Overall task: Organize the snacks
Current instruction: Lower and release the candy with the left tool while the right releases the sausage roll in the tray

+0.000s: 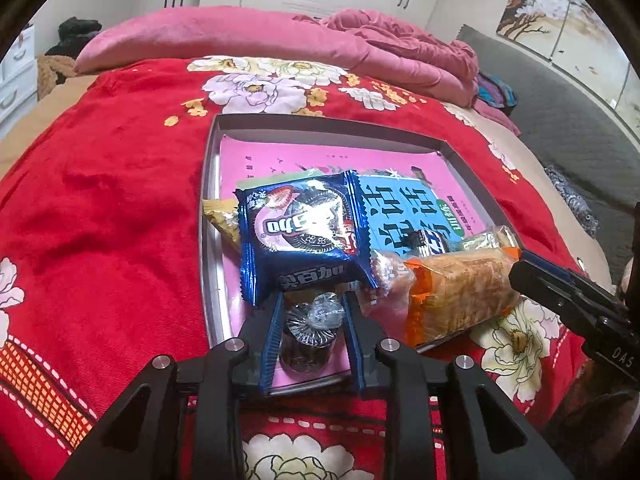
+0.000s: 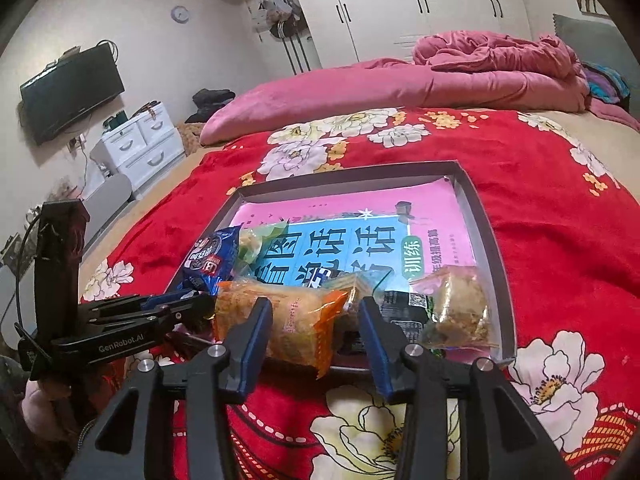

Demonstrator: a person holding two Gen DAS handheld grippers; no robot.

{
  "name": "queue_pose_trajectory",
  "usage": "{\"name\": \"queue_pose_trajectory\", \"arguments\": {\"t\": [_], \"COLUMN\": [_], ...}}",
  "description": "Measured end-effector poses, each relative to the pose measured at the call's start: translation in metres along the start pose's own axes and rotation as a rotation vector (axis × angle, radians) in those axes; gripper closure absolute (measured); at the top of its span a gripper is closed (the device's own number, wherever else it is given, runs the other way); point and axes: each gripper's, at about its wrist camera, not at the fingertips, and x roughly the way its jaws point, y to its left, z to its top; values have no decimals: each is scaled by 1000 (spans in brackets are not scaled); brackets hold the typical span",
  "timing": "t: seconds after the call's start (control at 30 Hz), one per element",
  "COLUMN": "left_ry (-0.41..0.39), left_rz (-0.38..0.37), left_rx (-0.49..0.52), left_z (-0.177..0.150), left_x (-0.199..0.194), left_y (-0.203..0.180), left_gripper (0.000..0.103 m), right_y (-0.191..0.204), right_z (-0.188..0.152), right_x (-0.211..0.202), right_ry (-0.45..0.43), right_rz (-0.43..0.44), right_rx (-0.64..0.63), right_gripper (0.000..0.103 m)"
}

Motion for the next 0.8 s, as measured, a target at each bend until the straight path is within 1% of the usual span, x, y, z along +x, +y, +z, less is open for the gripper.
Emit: {"name": "queue_pose_trajectory", "arguments": {"t": [0.07, 0.27, 0.33, 0.57, 0.67, 0.8], "left_ry": [2, -4, -6, -20, -34, -53], "left_rz": [3, -9, -11, -17, -8, -17], "left_rx": [5, 13, 18, 18, 18, 22], "left_z": [0, 0, 1, 2, 2, 3], "left_x": [1, -2, -2, -7, -10, -16], "left_y": [-1, -4, -5, -6, -7, -9], "left_gripper": [69, 56, 51, 42, 38, 34], "right_y": [-1, -1, 0, -2, -4, -6], "right_z": [0, 1, 1, 2, 2, 2], "right_x": [-1, -6, -7, -9, -11, -15], "right_ry": [-2, -11, -12, -19, -25, -39], "right_rz": [0, -4, -7, -29, -39, -59], "right_rx": [6, 4, 4, 9, 12, 15], "right_gripper": [57, 55, 49, 46, 43, 40]}}
